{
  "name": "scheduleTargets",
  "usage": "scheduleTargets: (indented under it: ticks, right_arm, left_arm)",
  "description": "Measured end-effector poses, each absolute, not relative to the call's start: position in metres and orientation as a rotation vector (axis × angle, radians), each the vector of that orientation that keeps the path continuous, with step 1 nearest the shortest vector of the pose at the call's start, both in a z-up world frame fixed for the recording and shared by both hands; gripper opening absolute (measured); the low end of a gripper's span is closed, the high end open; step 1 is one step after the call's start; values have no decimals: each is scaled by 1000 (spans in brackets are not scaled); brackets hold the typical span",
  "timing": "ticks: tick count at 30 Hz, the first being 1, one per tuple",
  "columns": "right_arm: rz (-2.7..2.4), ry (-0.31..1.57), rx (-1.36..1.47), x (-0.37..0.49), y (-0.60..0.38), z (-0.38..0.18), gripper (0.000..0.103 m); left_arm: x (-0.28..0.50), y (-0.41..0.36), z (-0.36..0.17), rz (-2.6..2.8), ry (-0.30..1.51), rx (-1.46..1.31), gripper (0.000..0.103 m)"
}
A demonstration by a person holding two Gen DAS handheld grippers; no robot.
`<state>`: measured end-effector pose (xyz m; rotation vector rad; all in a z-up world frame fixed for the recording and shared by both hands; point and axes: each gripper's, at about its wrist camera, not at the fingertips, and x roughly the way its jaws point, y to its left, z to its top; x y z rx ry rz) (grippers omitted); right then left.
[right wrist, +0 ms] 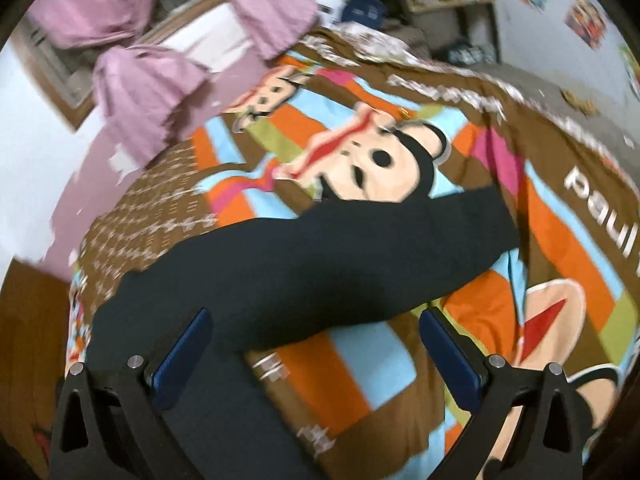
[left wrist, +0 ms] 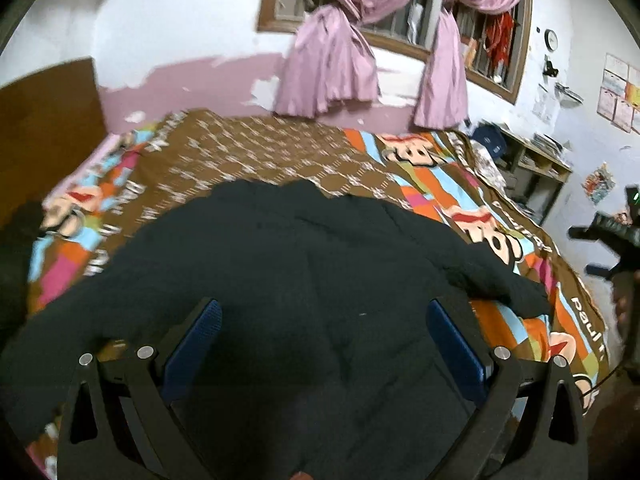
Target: Fold large clothes
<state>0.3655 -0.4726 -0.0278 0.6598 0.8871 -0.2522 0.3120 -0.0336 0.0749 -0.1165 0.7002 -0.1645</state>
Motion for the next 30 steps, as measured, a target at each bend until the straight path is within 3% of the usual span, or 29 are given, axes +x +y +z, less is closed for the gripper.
scheduleTargets:
  ticks: [9,15,19,26,28,30]
  right_arm:
    - [-465,856,915,366,-549,-137,103]
    - [-498,832,930,366,-574,-162,103]
    - [-452,850,1110,362,-584,-195,103]
    - [-419,779,1197,350,-592,-197,103]
    - [-420,757,1214,347,-593,-198,100]
    - [-421,754,1219,347,-593,-197,81]
  left_arm:
    - [401,-89,20,-301,754,-82,100]
    - [454,-117,-2,-346,747,-126,100]
    - [478,-129,-21,-348,777,-143,100]
    - [492,-141,-77,-323,892,-53,100]
    - [486,-138,-79,-341,865,-47,100]
    - [481,-132,-83,-358,849,-62,100]
